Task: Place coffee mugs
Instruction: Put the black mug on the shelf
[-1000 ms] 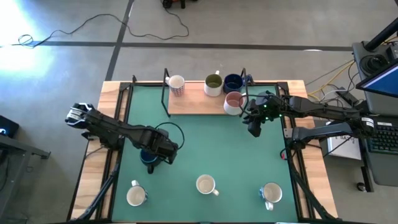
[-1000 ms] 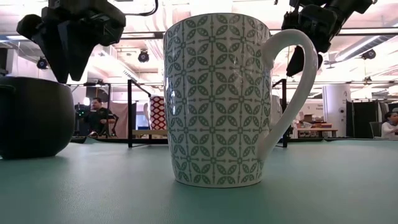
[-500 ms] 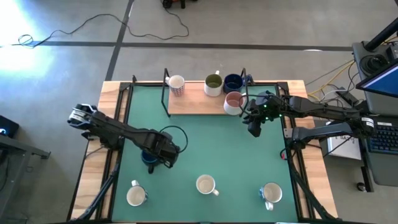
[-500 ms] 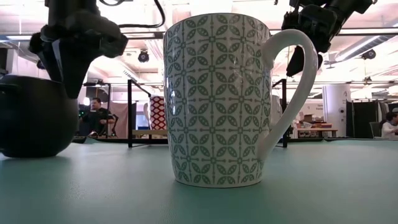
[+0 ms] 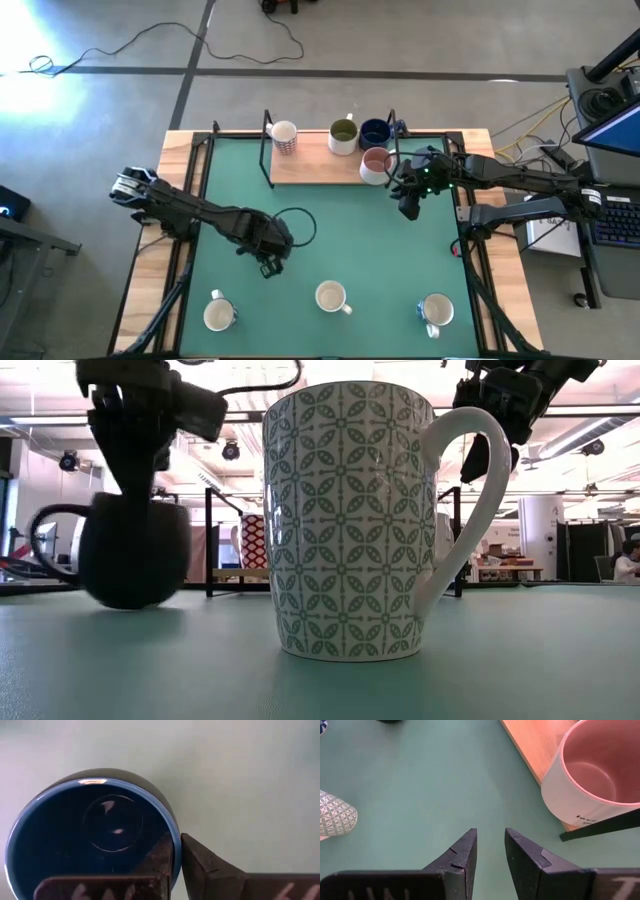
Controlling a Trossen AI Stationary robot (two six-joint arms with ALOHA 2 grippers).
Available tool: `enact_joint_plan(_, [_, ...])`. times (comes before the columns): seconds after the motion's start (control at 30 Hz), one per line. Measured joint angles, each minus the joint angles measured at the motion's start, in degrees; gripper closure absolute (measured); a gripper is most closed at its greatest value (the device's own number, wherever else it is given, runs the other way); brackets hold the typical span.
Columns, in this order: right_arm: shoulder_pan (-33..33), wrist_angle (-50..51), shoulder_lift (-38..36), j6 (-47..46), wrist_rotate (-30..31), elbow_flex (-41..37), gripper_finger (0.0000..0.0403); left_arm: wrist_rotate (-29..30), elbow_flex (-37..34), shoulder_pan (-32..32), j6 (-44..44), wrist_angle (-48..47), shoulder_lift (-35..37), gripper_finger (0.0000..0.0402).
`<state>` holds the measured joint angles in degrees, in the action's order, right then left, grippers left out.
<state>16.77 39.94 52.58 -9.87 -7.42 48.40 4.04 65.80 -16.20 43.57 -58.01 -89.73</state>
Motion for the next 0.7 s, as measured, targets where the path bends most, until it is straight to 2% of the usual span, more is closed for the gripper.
enact_joint_plan(0.13, [0.0, 0.0, 0.0, 0.0, 0.0, 0.0, 0.0314, -0.4, 0.0, 1.7, -16.2, 3.7, 0.0, 0.0395])
enact_joint_plan(0.4, [0.0, 0.0, 0.0, 0.0, 0.0, 0.0, 0.0314, -0.8, 0.0, 4.4, -54.2, 10.4, 0.0, 0.0395])
enact_joint_plan(0.57, [0.0, 0.0, 0.0, 0.0, 0.0, 0.0, 0.0314, -8.0, 0.0, 6.6, -71.4, 10.7, 0.0, 0.0395])
enact_joint_plan(0.7, [0.0, 0.0, 0.0, 0.0, 0.0, 0.0, 0.0314, -15.7, 0.0, 9.2, -77.1, 10.7, 0.0, 0.0395])
